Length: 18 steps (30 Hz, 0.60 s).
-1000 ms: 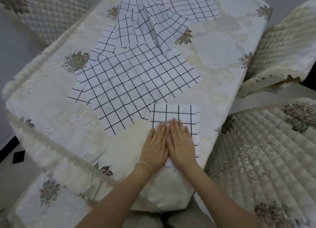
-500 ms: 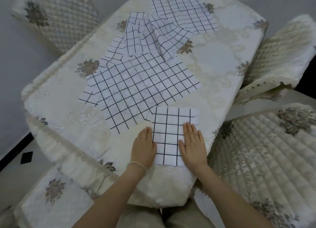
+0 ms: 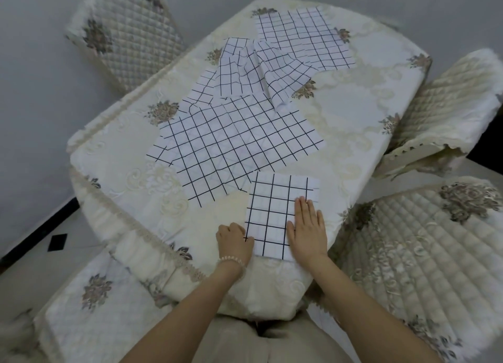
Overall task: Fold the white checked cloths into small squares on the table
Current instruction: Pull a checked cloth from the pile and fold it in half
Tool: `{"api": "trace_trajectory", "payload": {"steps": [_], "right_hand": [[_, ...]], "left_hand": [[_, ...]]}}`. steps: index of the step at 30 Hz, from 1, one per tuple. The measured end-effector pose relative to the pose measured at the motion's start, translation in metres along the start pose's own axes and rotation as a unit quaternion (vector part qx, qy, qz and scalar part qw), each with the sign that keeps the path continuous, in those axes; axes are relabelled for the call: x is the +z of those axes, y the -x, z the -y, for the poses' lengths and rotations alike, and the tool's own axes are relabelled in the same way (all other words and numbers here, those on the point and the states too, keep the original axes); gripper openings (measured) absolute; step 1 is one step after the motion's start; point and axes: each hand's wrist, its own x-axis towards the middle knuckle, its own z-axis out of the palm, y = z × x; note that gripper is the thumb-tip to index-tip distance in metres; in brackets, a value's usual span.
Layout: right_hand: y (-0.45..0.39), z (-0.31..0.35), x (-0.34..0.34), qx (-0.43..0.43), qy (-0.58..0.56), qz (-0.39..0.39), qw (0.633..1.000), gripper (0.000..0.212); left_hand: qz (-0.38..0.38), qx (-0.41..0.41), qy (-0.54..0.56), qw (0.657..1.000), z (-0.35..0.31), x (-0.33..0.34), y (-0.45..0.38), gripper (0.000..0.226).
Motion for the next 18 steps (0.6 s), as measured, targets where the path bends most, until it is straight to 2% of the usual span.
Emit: {"api": "trace_trajectory", "payload": {"steps": [6, 9, 12, 15, 18], "right_hand": [[-0.001, 0.003, 0.000, 0.011, 0.004, 0.004, 1.000, 0.073], [-0.001, 0.004, -0.001, 0.014, 0.007, 0.006, 1.000, 0.073], [0.000, 0.004, -0.003, 0.011, 0.009, 0.010, 1.000, 0.075], [0.000, 0.006, -0.007, 0.012, 0.010, 0.018, 1.000, 0.076], [-0.001, 0.008, -0.013, 0.019, 0.012, 0.030, 0.999, 0.073]], "left_hand": [[-0.031, 0.016, 0.018, 0.999, -0.008, 0.005, 0.014, 0.020], [-0.037, -0.021, 0.080, 0.996, -0.009, 0.003, 0.016, 0.031], [-0.002, -0.060, 0.140, 0.988, -0.011, 0.002, 0.012, 0.038], [0.041, -0.068, 0.169, 0.982, -0.008, -0.004, 0.006, 0.018], [0.016, -0.067, 0.202, 0.977, 0.003, -0.013, -0.003, 0.012]]}}
